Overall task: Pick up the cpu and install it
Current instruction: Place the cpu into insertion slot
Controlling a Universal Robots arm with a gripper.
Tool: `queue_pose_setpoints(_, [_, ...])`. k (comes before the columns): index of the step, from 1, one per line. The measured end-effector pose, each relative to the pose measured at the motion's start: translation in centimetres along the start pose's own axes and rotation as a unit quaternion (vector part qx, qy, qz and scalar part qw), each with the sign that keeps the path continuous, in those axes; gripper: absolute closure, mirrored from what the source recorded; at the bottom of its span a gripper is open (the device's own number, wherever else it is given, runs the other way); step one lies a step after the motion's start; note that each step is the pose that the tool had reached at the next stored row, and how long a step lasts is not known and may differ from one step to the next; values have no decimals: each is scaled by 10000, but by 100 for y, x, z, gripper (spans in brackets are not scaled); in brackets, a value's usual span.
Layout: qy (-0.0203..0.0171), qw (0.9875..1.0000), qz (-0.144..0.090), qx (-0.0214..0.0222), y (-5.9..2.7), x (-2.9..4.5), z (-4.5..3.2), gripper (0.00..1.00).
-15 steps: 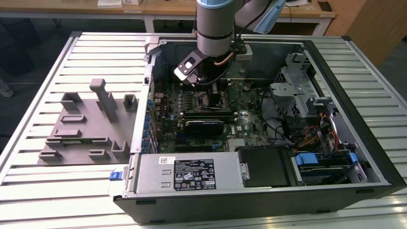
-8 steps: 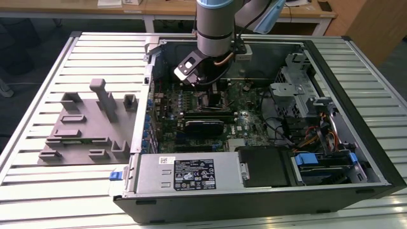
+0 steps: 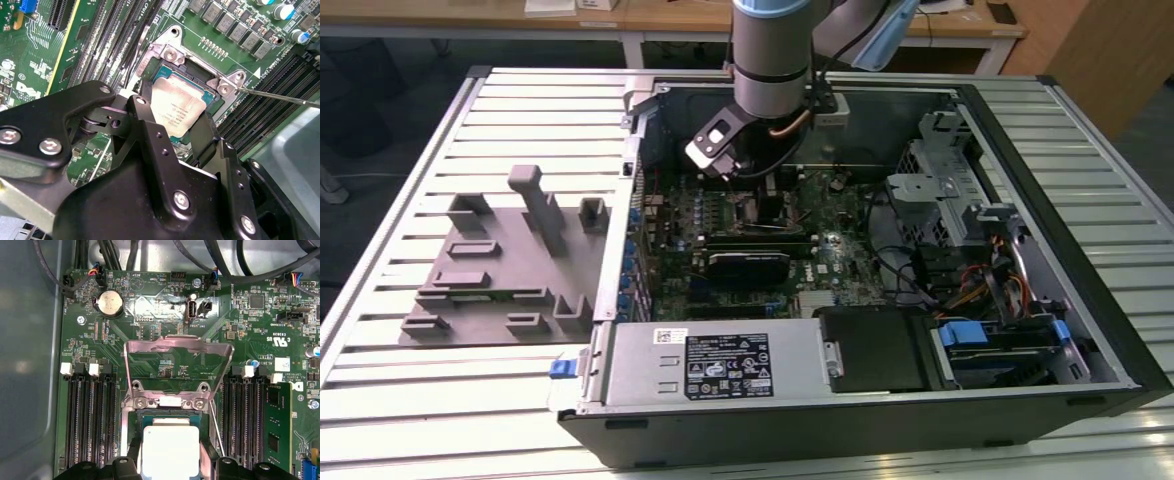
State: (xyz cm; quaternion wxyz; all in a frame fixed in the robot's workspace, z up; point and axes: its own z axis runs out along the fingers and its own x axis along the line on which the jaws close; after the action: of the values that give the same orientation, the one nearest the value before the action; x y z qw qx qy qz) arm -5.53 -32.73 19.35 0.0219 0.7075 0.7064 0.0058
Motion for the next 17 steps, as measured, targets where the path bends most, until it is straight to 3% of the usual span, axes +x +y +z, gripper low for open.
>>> queue_pose_setpoints(7, [0, 10000, 0, 0, 2, 0, 0, 45])
queue_pose_setpoints(10, [0, 10000, 0, 0, 2, 0, 0, 33])
queue_pose_setpoints(14, [-2, 10000, 0, 1, 3, 0, -4, 33])
queue_pose_setpoints(17, [0, 10000, 0, 0, 5, -1, -51, 33])
